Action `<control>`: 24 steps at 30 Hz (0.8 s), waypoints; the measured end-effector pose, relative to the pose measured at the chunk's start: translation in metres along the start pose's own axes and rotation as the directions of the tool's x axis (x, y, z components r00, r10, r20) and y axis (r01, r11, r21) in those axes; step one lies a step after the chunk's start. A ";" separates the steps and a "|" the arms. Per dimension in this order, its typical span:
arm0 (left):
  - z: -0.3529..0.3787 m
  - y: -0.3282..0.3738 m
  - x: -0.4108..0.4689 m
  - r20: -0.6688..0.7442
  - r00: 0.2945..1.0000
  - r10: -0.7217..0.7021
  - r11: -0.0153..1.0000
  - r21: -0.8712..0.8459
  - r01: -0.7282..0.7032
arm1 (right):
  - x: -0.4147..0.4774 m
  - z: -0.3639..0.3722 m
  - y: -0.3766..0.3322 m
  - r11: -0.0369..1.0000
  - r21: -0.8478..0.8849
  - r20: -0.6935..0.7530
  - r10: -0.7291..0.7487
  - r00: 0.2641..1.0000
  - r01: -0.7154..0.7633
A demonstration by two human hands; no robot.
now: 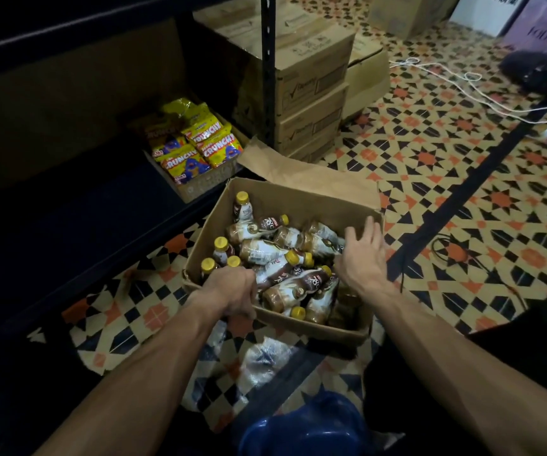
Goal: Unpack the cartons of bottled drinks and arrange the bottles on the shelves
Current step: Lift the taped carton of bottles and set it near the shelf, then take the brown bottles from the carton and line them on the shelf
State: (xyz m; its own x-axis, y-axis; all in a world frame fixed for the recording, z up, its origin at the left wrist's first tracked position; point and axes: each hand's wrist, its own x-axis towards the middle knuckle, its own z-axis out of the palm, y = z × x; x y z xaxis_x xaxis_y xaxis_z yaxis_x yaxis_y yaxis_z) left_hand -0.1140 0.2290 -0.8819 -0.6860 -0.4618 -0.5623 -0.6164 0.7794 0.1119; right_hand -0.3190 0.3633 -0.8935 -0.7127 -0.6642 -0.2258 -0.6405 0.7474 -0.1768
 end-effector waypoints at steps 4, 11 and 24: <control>-0.015 -0.002 0.009 0.342 0.940 0.000 0.964 -0.249 0.090 | -0.003 0.007 -0.023 0.994 0.010 0.157 -0.107 0.982 0.106; -0.011 0.016 0.043 -0.214 0.973 -0.083 0.846 -0.531 -0.045 | 0.011 0.030 -0.018 0.968 -0.094 0.484 -0.161 0.860 0.234; -0.012 -0.004 0.078 -0.150 0.987 0.060 0.704 -0.694 -0.148 | 0.069 -0.018 -0.016 0.935 0.348 0.645 -0.292 0.706 0.069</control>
State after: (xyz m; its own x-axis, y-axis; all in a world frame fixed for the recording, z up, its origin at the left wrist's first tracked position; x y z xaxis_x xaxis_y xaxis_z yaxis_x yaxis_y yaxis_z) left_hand -0.1701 0.1847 -0.9165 -0.7718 -0.4726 -0.4254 -0.6009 0.3234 0.7310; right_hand -0.3627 0.3050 -0.8888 -0.1320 -0.6752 -0.7258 -0.5486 0.6596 -0.5138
